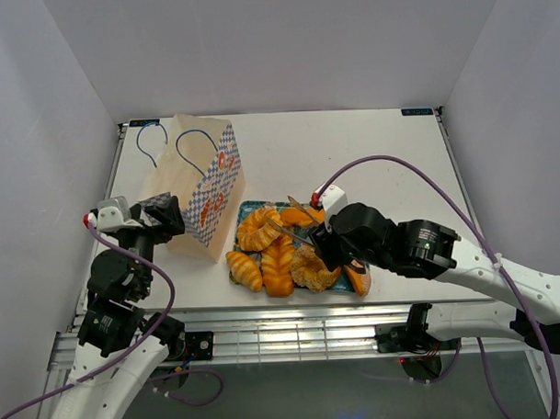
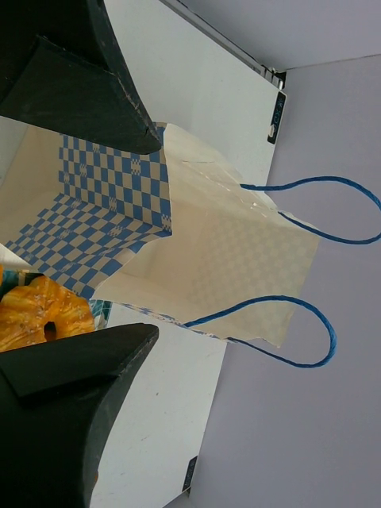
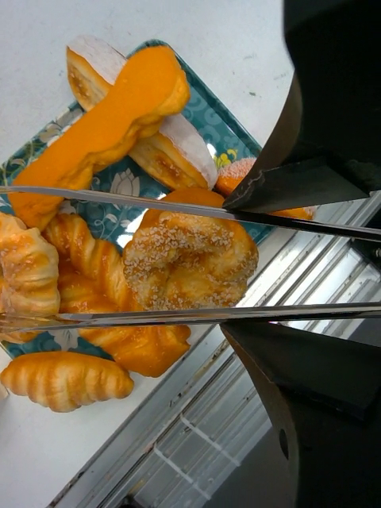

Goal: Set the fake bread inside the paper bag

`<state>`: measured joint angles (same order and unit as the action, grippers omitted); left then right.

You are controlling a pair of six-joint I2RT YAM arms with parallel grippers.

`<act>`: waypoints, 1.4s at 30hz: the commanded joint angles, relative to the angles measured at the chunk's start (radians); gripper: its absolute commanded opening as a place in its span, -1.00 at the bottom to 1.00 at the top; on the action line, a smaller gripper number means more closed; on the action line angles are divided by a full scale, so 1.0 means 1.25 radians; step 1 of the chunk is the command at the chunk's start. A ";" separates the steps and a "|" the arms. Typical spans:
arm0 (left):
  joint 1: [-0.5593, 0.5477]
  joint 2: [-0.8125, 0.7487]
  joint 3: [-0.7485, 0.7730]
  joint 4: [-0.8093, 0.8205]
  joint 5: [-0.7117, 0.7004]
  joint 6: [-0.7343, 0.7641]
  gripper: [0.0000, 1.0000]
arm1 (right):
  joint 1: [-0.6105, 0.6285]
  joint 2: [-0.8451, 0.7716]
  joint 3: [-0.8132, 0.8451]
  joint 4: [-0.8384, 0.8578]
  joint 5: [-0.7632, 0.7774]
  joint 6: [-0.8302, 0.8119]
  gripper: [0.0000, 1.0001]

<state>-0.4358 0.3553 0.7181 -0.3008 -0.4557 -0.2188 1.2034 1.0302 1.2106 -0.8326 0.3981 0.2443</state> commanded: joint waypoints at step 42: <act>-0.004 -0.002 -0.003 -0.001 0.026 -0.012 0.96 | -0.223 0.139 -0.238 0.491 -0.226 0.368 0.18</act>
<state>-0.4358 0.3550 0.7151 -0.3027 -0.4397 -0.2287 0.9302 1.2003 0.9001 -0.2722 0.1219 0.6975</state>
